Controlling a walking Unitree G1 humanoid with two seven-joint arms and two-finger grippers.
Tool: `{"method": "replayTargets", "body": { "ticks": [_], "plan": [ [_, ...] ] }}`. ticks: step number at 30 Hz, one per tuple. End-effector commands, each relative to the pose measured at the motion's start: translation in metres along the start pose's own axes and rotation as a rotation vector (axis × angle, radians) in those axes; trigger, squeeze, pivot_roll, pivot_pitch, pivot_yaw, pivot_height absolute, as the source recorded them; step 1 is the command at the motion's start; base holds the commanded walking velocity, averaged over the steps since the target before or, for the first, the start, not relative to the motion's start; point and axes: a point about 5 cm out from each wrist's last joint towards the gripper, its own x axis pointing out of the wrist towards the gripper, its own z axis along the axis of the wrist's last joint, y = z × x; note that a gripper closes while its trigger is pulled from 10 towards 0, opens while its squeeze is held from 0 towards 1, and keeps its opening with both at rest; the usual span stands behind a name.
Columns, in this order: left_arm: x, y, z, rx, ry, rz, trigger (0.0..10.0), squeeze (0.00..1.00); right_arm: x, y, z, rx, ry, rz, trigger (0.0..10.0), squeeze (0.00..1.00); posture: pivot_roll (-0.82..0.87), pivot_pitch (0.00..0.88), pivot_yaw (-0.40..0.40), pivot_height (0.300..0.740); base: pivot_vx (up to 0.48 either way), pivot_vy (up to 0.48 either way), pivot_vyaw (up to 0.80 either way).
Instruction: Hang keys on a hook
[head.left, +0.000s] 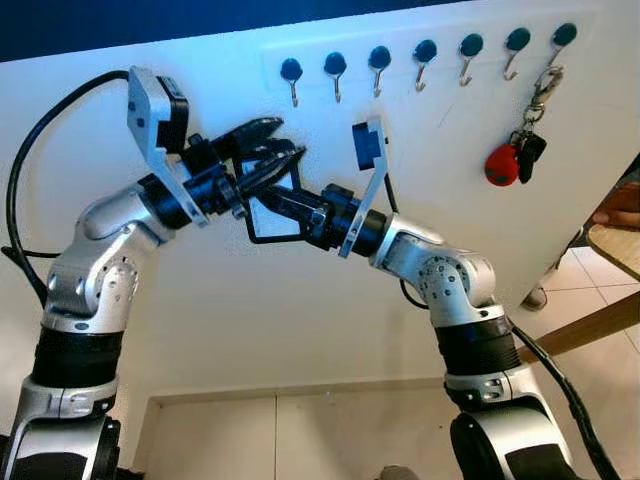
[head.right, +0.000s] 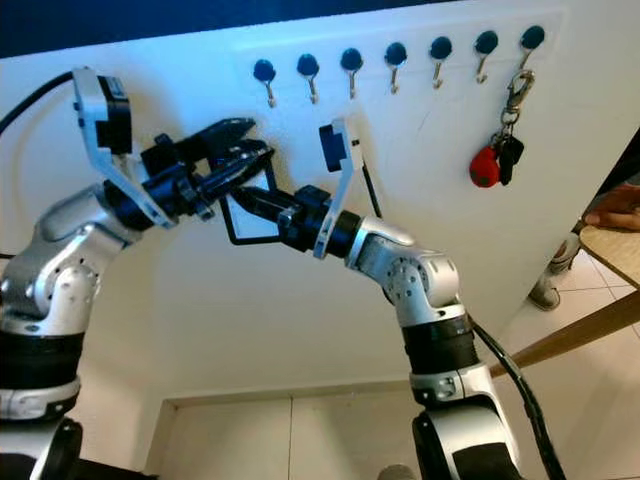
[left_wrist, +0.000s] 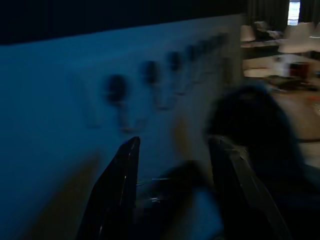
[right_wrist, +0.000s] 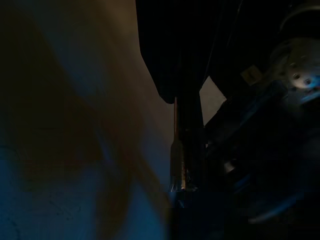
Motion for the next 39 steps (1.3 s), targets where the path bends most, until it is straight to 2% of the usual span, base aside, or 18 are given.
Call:
{"method": "replayTargets", "body": {
  "ticks": [1, 5, 10, 18, 19, 22, 23, 27, 31, 34, 39],
  "plan": [
    [-0.001, 0.004, 0.0, -0.004, -0.028, 0.037, 10.0, 0.0, 0.006, 0.006, 0.001, -0.015, 0.008, 0.034, 0.0, 0.0, -0.16, 0.096, 0.092, 0.74, 0.0, 0.0, 0.0],
    [-0.003, 0.005, 0.005, -0.011, -0.061, 0.047, 10.0, 0.0, 0.005, 0.007, 0.001, -0.019, 0.009, 0.038, 0.0, 0.0, -0.16, 0.095, 0.091, 0.74, 0.0, 0.0, 0.0],
    [-0.012, 0.014, 0.011, -0.025, -0.117, 0.089, 10.0, 0.0, 0.003, 0.01, 0.002, -0.052, -0.003, 0.064, 0.0, 0.0, -0.16, 0.09, 0.088, 0.74, 0.0, 0.0, 0.0],
    [-0.038, 0.023, 0.022, -0.071, -0.223, 0.136, 10.0, 0.0, -0.001, 0.013, 0.003, -0.08, -0.01, 0.093, 0.0, 0.0, -0.15, 0.087, 0.083, 0.74, 0.0, 0.0, 0.0],
    [-0.045, 0.024, 0.023, -0.09, -0.233, 0.127, 10.0, 0.0, -0.003, 0.012, 0.003, -0.089, -0.016, 0.089, 0.0, 0.0, -0.15, 0.087, 0.083, 0.74, 0.0, 0.0, 0.0],
    [-0.051, 0.021, 0.02, -0.12, -0.229, 0.097, 10.0, 0.0, -0.004, 0.01, 0.005, -0.09, -0.032, 0.073, 0.0, 0.0, -0.15, 0.087, 0.082, 0.74, 0.0, 0.0, 0.0],
    [-0.057, 0.019, 0.017, -0.133, -0.213, 0.086, 10.0, 0.0, -0.005, 0.008, 0.007, -0.097, -0.041, 0.063, 0.0, 0.0, -0.15, 0.087, 0.082, 0.74, 0.0, 0.0, 0.0],
    [-0.063, 0.015, 0.012, -0.153, -0.185, 0.049, 10.0, 0.0, -0.006, 0.007, 0.009, -0.097, -0.053, 0.052, 0.0, 0.0, -0.15, 0.091, 0.083, 0.74, 0.0, 0.0, 0.0],
    [-0.077, 0.0, -0.005, -0.193, -0.076, -0.049, 10.0, 0.0, -0.006, 0.003, 0.015, -0.104, -0.083, 0.023, 0.0, 0.0, -0.15, 0.092, 0.084, 0.74, 0.0, 0.0, 0.0],
    [-0.079, -0.006, -0.007, -0.204, -0.053, -0.085, 10.0, 0.0, -0.006, 0.0, 0.018, -0.104, -0.095, 0.001, 0.0, 0.0, -0.15, 0.099, 0.085, 0.74, 0.0, 0.0, 0.0],
    [-0.077, -0.01, -0.002, -0.211, -0.068, -0.104, 10.0, 0.0, -0.005, -0.005, 0.023, -0.105, -0.113, -0.039, 0.0, 0.0, -0.15, 0.103, 0.082, 0.74, 0.0, 0.0, 0.0]
  ]
}}
